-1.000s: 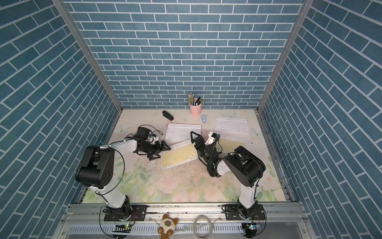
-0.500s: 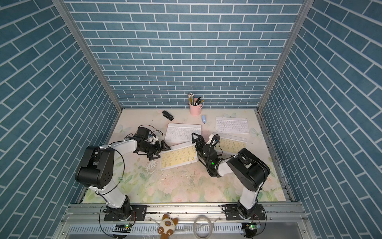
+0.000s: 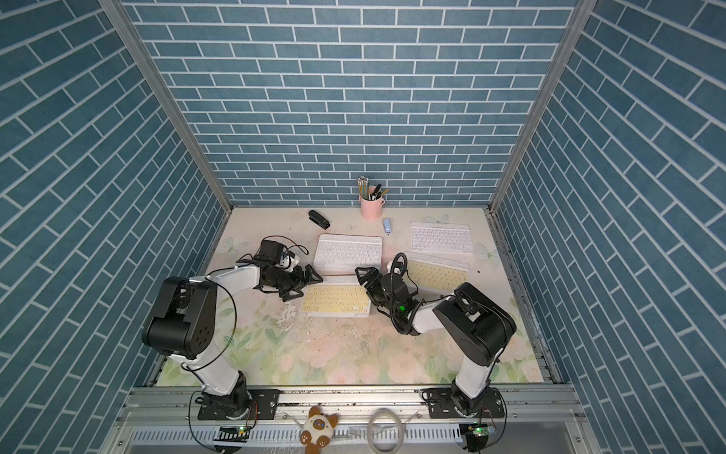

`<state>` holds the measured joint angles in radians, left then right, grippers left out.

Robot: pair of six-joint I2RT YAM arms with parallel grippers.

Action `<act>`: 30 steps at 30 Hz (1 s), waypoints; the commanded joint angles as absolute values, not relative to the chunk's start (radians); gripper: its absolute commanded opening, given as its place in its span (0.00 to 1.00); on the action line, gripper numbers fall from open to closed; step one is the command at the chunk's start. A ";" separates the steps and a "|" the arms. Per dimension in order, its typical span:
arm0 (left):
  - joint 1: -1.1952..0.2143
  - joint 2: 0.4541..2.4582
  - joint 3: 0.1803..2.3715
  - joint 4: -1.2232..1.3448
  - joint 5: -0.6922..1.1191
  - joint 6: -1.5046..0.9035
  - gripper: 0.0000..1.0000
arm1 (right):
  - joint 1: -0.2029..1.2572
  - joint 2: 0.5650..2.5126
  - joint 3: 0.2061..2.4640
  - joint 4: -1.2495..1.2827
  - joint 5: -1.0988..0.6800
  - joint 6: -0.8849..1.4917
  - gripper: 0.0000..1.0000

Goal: Stack the numeric keypads
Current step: Pick up the numeric keypad from the center of the board.

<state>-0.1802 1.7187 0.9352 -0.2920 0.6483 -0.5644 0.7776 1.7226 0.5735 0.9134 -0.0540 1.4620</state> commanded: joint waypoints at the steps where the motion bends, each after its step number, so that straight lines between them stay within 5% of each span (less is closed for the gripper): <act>1: -0.211 1.752 0.893 -0.333 0.727 -0.573 1.00 | 0.813 1.656 0.561 0.881 -0.136 1.450 0.71; 15: -0.209 1.728 0.897 -0.344 0.726 -0.569 1.00 | 0.759 1.433 0.521 0.524 -0.122 1.223 0.02; 30: -0.149 1.492 1.149 -0.558 0.730 -0.526 0.99 | 0.546 1.432 0.689 0.598 -0.499 1.037 0.00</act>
<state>-0.1619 1.4952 1.1255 -0.4770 0.7307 -0.5522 0.5781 1.4448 0.6117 0.5377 -0.3656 1.1061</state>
